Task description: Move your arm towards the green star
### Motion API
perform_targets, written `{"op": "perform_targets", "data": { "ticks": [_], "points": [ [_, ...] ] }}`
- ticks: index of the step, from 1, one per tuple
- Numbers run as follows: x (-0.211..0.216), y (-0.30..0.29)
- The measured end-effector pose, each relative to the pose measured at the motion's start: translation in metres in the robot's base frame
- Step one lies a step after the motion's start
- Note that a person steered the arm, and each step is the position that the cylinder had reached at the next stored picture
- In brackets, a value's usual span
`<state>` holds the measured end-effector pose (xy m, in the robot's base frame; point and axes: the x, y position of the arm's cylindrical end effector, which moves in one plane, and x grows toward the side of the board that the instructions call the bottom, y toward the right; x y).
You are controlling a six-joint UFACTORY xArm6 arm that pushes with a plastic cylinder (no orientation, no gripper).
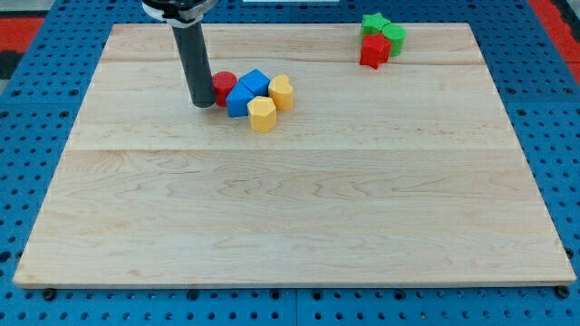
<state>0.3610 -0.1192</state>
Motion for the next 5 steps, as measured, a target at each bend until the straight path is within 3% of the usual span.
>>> {"op": "perform_targets", "data": {
  "ticks": [1,3,4,5],
  "points": [
    [0.000,-0.007],
    [-0.023,-0.107],
    [-0.084,-0.046],
    [-0.118,0.082]
  ]
}}
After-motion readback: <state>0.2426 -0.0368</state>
